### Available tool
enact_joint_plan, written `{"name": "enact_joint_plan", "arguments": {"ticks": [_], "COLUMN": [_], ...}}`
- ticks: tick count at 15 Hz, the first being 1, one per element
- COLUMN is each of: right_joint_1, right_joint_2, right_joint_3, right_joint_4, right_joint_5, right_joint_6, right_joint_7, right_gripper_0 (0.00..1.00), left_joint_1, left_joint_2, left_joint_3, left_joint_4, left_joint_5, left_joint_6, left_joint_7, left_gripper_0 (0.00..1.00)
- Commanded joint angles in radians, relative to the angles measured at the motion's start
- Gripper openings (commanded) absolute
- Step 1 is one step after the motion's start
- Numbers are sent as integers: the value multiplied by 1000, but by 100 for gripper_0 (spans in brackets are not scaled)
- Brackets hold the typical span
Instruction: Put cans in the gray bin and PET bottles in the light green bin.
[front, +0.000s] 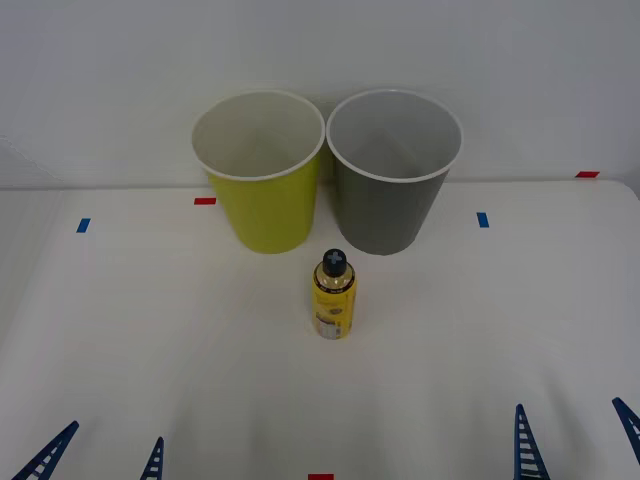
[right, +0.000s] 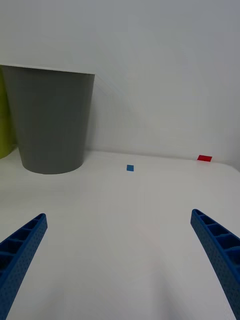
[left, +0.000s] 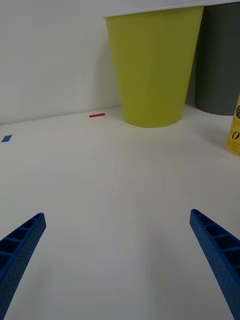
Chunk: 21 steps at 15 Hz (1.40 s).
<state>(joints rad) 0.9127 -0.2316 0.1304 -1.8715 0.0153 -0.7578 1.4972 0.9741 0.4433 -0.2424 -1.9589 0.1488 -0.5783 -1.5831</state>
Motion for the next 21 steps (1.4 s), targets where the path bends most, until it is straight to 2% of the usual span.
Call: {"name": "enact_joint_plan", "arguments": {"ticks": [1,14,15,17,19,21], "right_joint_1": [0,0,0,0,0,0], "right_joint_2": [0,0,0,0,0,0], "right_joint_3": [0,0,0,0,0,0], "right_joint_4": [0,0,0,0,0,0], "right_joint_5": [0,0,0,0,0,0], "right_joint_6": [0,0,0,0,0,0], "right_joint_7": [0,0,0,0,0,0], "right_gripper_0": [100,100,100,100,100,100], "left_joint_1": [0,0,-15,-21,-34,-98], "left_joint_2": [0,0,-14,-12,11,75], "left_joint_3": [0,0,-11,-5,-9,-61], "left_joint_4": [0,0,52,64,63,64], "left_joint_5": [0,0,-3,0,-8,-15], "left_joint_6": [0,0,11,-46,-75,-91], "left_joint_7": [0,0,-2,2,2,2], "left_gripper_0": [100,100,100,100,100,100]}}
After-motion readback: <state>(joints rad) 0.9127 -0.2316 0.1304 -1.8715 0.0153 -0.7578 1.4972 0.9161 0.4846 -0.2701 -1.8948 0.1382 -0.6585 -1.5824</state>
